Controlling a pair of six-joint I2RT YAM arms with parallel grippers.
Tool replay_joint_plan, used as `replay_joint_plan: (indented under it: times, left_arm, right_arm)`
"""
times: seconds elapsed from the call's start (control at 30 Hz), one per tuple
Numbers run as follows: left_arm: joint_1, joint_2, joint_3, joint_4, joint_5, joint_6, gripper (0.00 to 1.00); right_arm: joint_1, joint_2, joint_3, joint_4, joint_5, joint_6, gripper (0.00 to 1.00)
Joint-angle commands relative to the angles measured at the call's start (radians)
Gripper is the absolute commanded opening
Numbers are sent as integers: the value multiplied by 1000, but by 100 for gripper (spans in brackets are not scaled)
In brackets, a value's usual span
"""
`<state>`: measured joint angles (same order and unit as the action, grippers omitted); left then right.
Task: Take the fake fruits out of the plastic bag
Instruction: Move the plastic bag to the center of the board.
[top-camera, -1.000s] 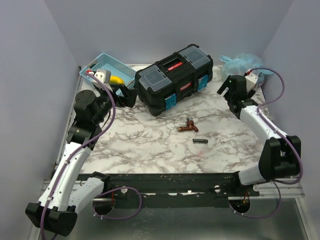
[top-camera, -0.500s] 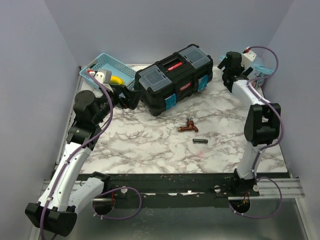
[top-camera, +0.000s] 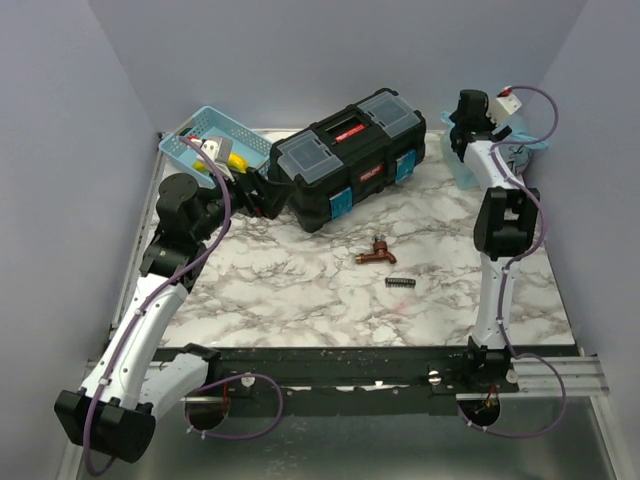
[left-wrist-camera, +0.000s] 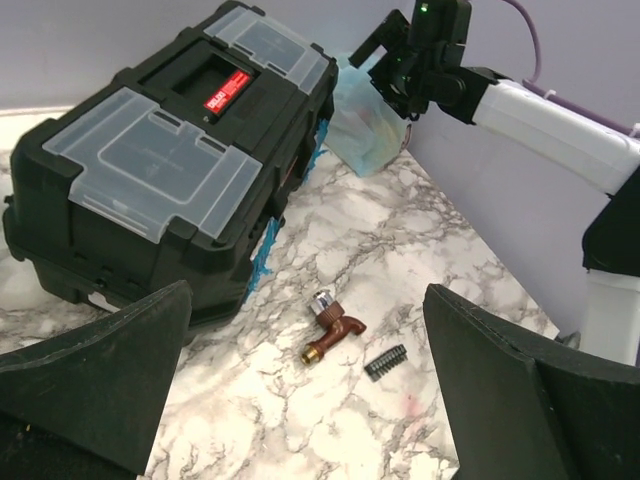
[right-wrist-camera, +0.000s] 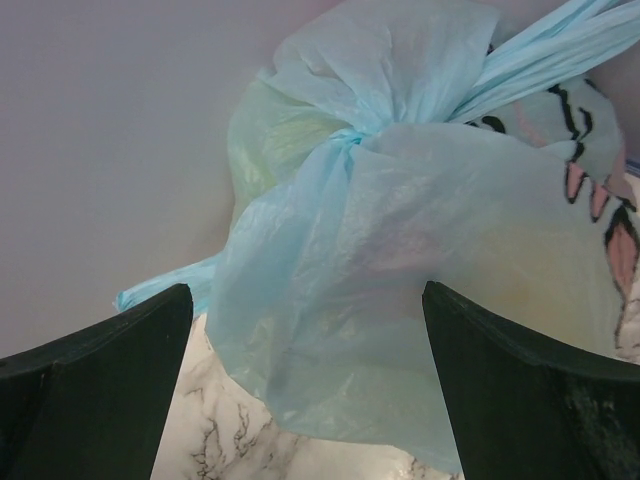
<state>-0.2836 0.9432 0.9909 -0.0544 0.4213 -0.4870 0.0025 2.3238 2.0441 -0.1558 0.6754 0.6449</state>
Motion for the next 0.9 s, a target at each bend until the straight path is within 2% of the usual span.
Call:
replay_joint_plan:
  times: [0.0,0.1,0.23,0.3,0.43,0.53,0.63,0.73,0.87]
  left_arm:
    - [14,17,29,13,60,-34,99]
    - [24,26,29,13,63,-43,99]
    - [30,38,29,16,73,-51,99]
    - [31,40,28,18,73,-53,99]
    - [31,43,24,19,74,-55,99]
    - [31,43,23,21,71,-54,99]
    - [31,42,23,19,68,-51,99]
    - [31,40,25,16,69,-51,99]
    - [31,38,22,18,71,-59,99]
  right_arm:
    - [4,80,89,-59,-13,51,100]
    - [4,112,110,-76,-5,54,99]
    - [4,127,115,-90,31,33,89]
    - [4,129,112,-81,22,0,80]
    - [4,125,107,-78,-3,-60,55]
    - [5,104,83,-71,-20,-99,41]
    - [5,60,30,-89,-19,-67,24]
    - [4,-8,-60,-115,-17,-26,12]
    - [4,-125,-212,-160,-10,37,3]
